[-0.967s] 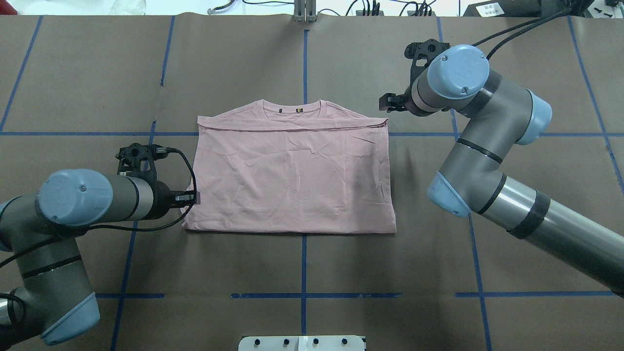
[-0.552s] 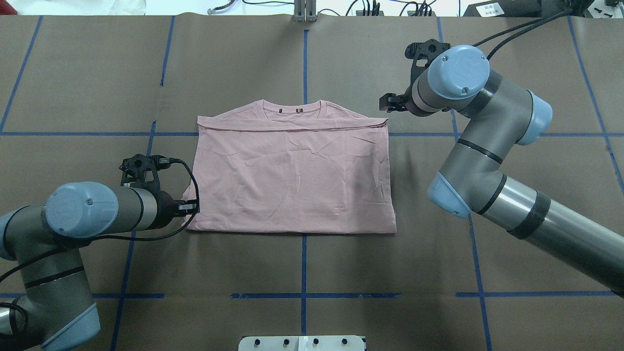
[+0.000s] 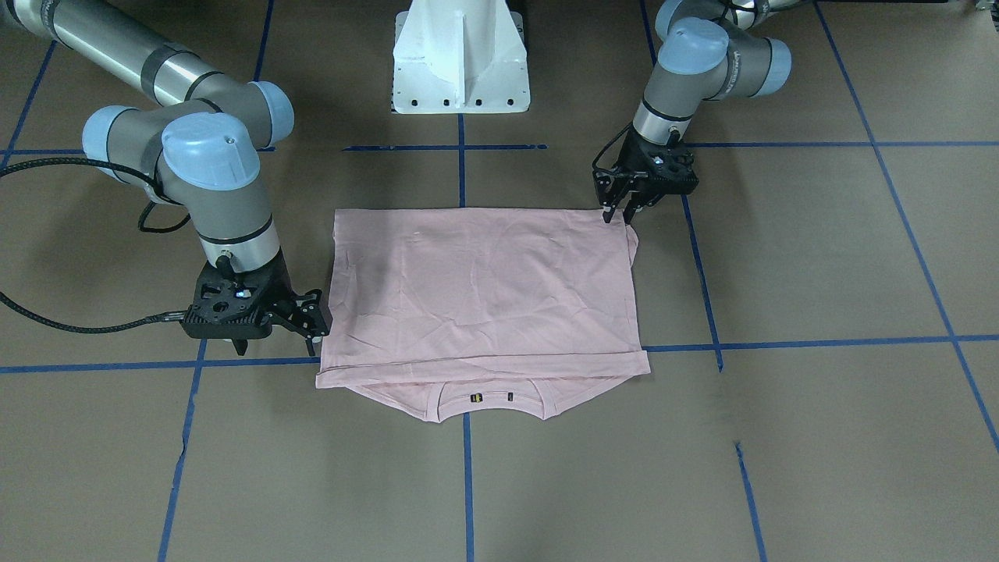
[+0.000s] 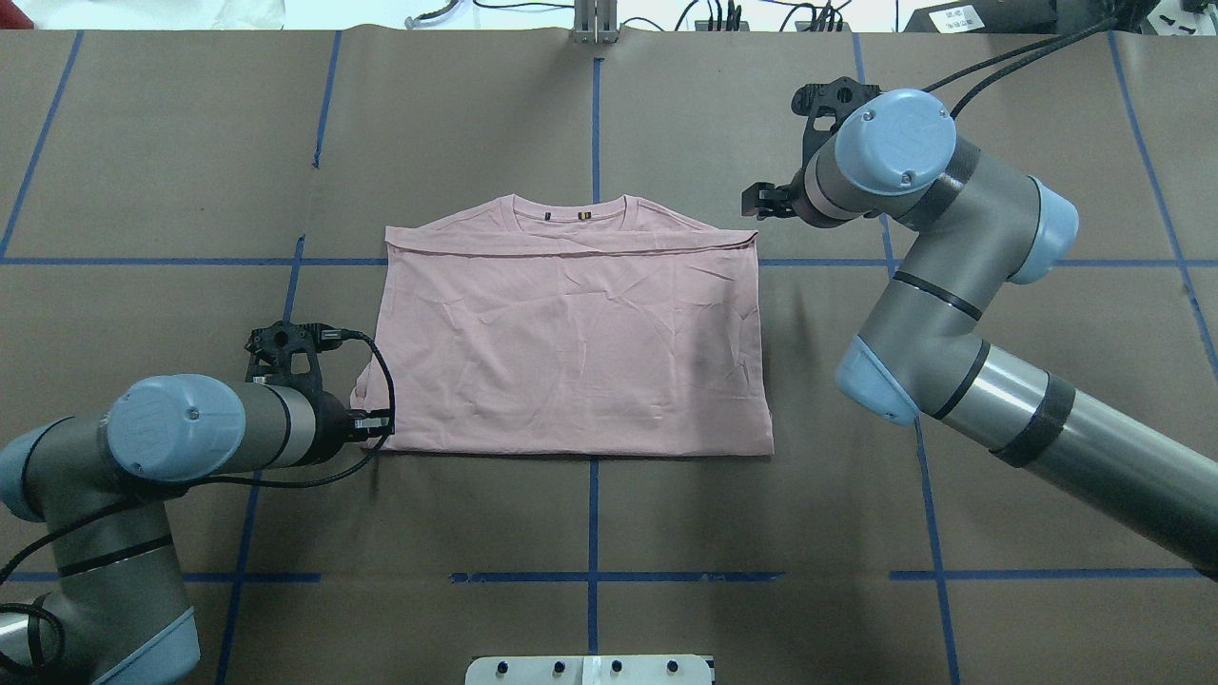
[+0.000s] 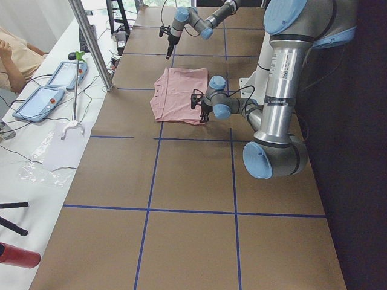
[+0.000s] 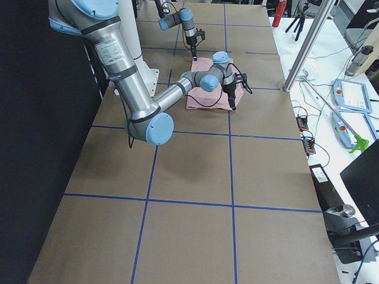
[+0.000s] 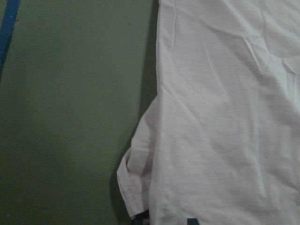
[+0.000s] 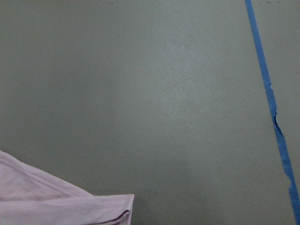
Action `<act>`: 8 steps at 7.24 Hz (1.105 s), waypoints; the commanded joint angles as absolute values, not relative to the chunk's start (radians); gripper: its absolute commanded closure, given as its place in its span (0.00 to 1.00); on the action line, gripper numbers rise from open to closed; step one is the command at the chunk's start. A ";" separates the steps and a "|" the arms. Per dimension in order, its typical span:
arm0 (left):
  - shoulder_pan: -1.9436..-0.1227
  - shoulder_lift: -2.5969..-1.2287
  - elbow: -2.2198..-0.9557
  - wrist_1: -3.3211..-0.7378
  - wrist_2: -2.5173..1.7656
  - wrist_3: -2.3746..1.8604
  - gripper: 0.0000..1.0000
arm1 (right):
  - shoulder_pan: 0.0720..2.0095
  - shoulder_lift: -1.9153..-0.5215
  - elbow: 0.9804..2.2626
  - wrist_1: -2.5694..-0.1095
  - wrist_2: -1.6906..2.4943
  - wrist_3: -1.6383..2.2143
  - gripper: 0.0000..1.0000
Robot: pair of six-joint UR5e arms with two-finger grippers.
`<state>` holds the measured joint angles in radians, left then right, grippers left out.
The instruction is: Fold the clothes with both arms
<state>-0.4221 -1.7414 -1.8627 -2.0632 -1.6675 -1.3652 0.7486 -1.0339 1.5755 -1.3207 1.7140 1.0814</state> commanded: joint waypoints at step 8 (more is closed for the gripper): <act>-0.601 -1.713 -1.801 -2.068 -1.670 -1.015 1.00 | 0.746 -1.034 1.572 -1.321 1.710 1.085 0.00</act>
<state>-0.5185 -1.7020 -1.8475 -2.0641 -1.6690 -1.1127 0.7466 -1.0339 1.5731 -1.3208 1.7105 1.0840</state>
